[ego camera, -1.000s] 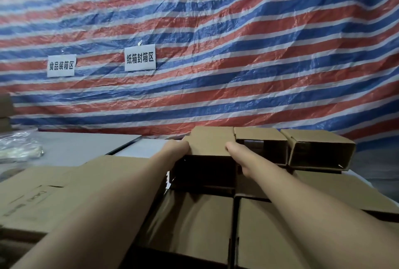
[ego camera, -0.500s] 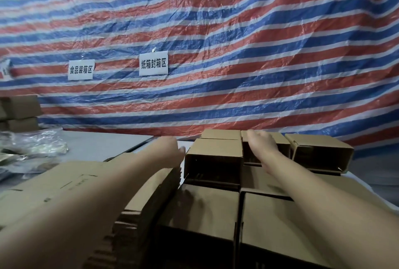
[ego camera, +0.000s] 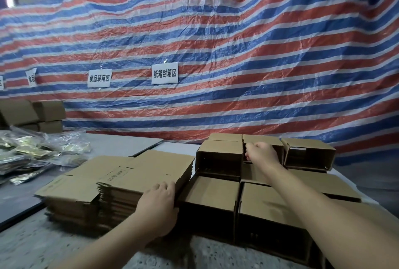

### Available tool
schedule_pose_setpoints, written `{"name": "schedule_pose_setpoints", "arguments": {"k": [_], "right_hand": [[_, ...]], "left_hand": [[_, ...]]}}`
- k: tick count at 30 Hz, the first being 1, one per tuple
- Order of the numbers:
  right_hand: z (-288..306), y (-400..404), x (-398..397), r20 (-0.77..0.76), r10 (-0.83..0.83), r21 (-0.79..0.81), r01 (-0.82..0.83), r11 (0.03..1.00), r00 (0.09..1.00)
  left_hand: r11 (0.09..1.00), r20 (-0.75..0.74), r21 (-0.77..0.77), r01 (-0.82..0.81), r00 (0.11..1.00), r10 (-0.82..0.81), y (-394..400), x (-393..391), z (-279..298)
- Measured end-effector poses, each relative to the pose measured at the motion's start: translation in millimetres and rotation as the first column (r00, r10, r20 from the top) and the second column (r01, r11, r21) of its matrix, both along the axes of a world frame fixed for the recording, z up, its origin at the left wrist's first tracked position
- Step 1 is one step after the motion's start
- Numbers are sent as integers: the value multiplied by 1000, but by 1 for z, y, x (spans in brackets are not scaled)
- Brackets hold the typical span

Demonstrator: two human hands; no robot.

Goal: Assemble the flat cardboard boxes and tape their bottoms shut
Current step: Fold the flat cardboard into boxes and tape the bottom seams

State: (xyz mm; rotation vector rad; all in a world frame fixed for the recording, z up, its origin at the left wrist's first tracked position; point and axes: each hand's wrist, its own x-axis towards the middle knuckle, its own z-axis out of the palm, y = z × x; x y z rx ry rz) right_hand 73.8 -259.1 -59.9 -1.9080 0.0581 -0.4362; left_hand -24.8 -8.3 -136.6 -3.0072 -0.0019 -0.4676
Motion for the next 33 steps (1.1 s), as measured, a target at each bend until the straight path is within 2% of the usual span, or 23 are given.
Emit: {"name": "schedule_pose_setpoints", "arguments": {"k": [3,6,11,13,15,18,20,22,24,28,31,33], "right_hand": [[2,4,-10,17,13,-28,-13,1000,1000],[2,7,-16,26,25,-49,-24,999,999],[-2,4,-21,37,42,-88,-39,995,998],[-1,2,-22,52,81,-91,-76,993,995],[7,1,-23,80,169,-44,-166,985,982],[26,0,-27,124,318,99,-331,938,940],[42,-2,-30,178,339,137,-364,921,924],[56,-7,-36,250,316,206,-369,906,915],[68,-19,-46,295,251,309,-341,888,922],[74,-60,-66,262,30,479,-157,864,965],[65,-89,-81,204,0,396,-83,914,979],[59,-102,-96,195,-24,341,-44,939,981]], "left_hand": [[1000,113,5,6,994,-7,6,-4,-2],[999,149,-1,-43,988,43,17,0,-3],[996,284,82,29,958,-52,19,-12,0],[996,418,7,86,905,-81,16,-25,22],[955,583,-153,255,803,-122,11,-44,56],[810,766,-270,521,626,-147,3,-71,115],[713,796,-335,616,590,-135,-7,-78,144],[621,792,-404,672,596,-131,-21,-75,160],[481,780,-494,725,613,-124,-38,-69,163],[196,709,-671,715,697,-112,-66,-57,153],[33,650,-752,659,749,-129,-83,-50,144],[-35,622,-780,625,768,-152,-94,-47,140]]}}
